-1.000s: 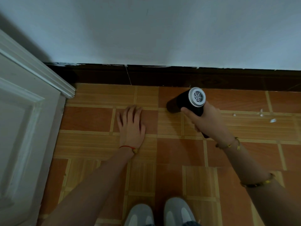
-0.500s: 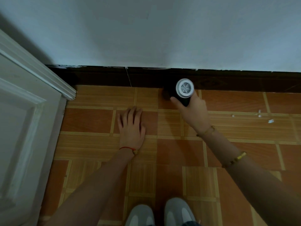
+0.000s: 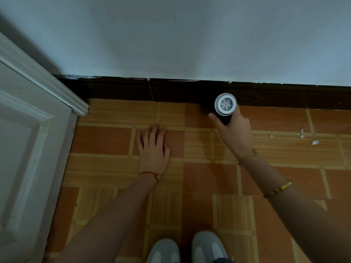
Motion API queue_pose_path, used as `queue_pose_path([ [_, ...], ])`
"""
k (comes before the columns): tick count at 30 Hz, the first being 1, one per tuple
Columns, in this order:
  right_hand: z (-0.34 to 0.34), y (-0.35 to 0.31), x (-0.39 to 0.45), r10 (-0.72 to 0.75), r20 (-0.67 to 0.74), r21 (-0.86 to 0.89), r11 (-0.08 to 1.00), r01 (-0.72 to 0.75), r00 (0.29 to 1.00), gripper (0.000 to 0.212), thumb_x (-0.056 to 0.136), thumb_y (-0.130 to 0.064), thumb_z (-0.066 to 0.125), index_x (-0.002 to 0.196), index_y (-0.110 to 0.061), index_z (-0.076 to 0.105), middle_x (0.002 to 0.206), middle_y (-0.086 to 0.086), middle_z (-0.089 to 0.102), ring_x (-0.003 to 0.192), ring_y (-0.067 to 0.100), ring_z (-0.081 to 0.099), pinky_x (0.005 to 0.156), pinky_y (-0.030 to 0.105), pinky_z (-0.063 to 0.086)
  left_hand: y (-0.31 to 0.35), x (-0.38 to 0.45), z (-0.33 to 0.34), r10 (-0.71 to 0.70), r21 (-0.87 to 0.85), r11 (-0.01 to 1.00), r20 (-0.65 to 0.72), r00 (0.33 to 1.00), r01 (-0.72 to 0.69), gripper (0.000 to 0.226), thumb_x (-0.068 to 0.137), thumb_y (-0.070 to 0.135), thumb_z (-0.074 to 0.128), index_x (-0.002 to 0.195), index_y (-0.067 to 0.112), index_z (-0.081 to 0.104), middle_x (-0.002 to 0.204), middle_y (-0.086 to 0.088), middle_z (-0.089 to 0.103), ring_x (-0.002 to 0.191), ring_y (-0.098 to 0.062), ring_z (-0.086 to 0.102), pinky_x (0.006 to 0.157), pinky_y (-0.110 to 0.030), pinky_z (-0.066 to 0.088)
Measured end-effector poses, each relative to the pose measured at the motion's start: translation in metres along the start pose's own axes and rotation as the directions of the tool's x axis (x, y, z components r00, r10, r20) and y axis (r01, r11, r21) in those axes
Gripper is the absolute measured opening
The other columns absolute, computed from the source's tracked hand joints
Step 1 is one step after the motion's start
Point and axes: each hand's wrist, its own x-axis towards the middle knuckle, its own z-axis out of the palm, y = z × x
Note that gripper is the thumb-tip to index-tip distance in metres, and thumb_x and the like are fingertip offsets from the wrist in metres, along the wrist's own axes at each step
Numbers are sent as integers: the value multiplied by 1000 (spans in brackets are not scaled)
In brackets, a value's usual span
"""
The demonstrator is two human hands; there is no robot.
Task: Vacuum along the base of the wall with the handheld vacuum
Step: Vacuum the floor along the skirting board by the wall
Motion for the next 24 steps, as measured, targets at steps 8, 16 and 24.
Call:
queue_pose_path([
  [8, 22, -34, 7, -76, 146, 2, 997, 77, 986, 84, 73, -76, 48, 135, -19, 44, 108, 1, 70, 92, 21, 69, 72, 42, 59, 0, 0, -1, 4, -9, 1000, -4, 1000, -4, 50, 96, 31, 37, 144, 18, 43, 150, -7, 40, 142, -26, 30, 117, -59, 15],
  [16, -25, 33, 11, 54, 21, -47, 997, -53, 998, 73, 81, -62, 60, 134, -13, 48, 107, 3, 71, 93, 19, 68, 69, 25, 49, 2, 1, 1, -15, -18, 1000, -48, 999, 14, 49, 91, 30, 41, 137, 16, 50, 144, -8, 46, 137, -28, 36, 116, -59, 17],
  [24, -54, 60, 8, 105, -65, -95, 989, -111, 992, 72, 81, -61, 61, 131, -12, 49, 108, 10, 70, 95, 30, 68, 71, 39, 56, 36, 5, 8, -14, -49, 999, -25, 1000, 13, 49, 88, 31, 47, 133, 14, 49, 138, -11, 46, 134, -31, 36, 116, -61, 15],
])
